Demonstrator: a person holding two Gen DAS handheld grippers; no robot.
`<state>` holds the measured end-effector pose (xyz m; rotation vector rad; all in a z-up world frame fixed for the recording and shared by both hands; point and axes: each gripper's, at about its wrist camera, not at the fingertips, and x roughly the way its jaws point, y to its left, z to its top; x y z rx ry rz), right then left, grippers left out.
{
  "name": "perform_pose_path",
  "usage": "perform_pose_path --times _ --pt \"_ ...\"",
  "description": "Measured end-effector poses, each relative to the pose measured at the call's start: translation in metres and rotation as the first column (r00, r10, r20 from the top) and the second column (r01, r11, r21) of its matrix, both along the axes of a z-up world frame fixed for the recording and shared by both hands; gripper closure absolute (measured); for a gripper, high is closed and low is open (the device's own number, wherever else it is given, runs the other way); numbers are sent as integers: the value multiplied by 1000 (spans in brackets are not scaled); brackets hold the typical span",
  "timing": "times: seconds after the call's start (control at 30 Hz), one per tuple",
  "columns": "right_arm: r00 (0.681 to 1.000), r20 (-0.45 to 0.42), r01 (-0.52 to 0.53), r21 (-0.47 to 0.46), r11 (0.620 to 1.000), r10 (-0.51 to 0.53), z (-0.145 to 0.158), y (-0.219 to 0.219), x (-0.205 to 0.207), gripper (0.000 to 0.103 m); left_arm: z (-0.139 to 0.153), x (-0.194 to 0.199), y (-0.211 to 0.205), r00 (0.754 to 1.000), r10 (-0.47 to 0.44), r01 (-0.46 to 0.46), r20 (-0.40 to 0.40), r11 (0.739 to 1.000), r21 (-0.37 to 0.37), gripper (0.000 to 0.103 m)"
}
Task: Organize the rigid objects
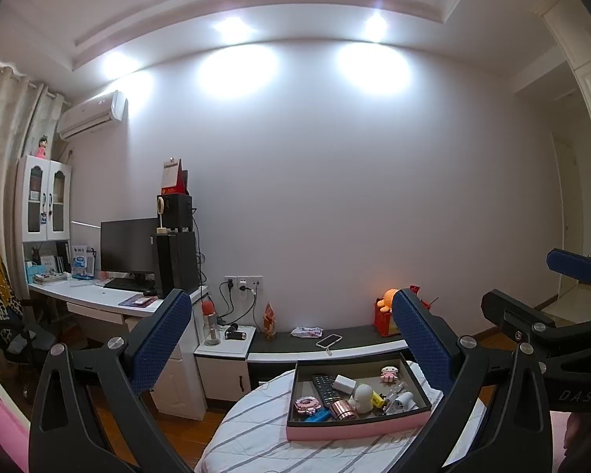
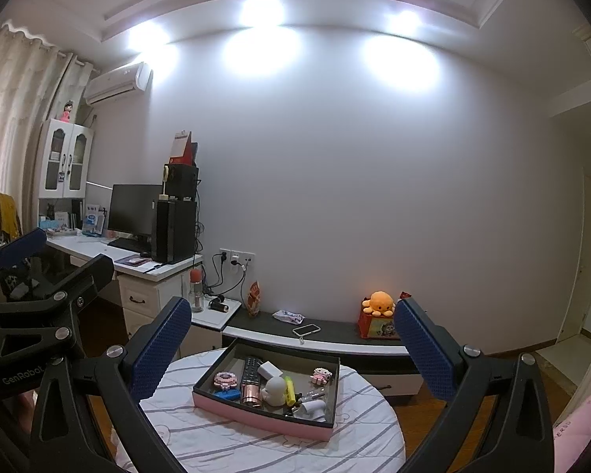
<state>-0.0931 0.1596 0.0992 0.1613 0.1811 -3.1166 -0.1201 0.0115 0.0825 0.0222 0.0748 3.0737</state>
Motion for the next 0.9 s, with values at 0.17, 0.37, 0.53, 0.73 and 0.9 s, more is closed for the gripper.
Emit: perform_pose_path --times 0.17,0.37,0.53,0.73,0.9 --pt "1000 -1 4 1 1000 -4 0 -1 1 0 0 0 1 1000 1 -1 -2 1000 -4 0" --pt "1000 2 6 -5 1000 -6 -1 1 1 0 0 0 1 1000 -1 1 -2 1000 -5 0" --pt "1000 4 6 -8 1000 -5 -2 1 1 0 0 0 0 1000 -3 3 -1 1000 -6 0" --pt "1000 6 4 -9 1000 -4 -2 1 1 0 0 2 -2 1000 -1 1 -1 1000 -9 0" --pt "1000 8 4 -12 1000 -4 -4 2 2 0 0 2 -2 1000 -3 3 0 1000 -9 0"
